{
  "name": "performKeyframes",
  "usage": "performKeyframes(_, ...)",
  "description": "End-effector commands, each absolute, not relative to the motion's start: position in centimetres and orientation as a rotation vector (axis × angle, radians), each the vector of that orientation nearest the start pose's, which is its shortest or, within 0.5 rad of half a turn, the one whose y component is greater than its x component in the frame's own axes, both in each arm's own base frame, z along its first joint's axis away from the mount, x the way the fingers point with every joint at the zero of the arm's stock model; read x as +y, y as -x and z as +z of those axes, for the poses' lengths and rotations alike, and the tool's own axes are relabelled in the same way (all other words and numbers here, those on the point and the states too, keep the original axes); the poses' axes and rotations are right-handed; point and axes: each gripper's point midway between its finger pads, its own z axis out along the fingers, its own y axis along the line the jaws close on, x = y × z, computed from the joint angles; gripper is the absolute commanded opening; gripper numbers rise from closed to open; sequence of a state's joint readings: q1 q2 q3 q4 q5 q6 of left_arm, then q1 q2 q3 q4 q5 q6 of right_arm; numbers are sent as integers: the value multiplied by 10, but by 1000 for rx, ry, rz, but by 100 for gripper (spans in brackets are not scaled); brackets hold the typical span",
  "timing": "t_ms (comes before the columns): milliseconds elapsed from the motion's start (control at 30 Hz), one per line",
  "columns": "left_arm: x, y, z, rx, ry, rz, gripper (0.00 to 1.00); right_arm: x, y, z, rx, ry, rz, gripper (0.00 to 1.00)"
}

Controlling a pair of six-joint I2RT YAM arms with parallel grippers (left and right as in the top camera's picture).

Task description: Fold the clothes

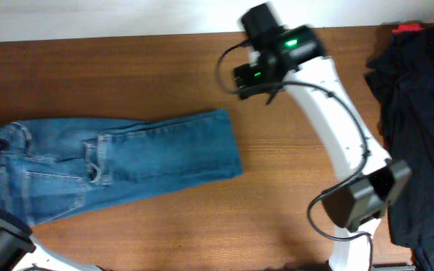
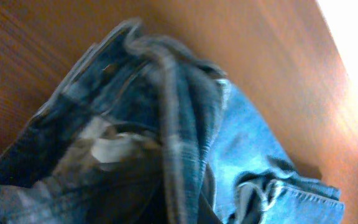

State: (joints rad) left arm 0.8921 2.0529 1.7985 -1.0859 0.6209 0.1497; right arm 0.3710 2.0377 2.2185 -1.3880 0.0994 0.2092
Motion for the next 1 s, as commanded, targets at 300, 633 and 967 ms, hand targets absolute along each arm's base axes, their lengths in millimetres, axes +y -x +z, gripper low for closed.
performKeyframes(300, 291, -359, 195, 2410, 842, -427, 1, 68, -427, 251, 2762, -89, -30, 87)
performKeyframes(633, 310, -326, 163, 2550, 1064, -175, 5, 69, -424, 247, 2782, -83, -36, 87)
performKeyframes(967, 307, -246, 114, 2657, 1637, 111, 12, 68, -424, 247, 2783, -79, -39, 87)
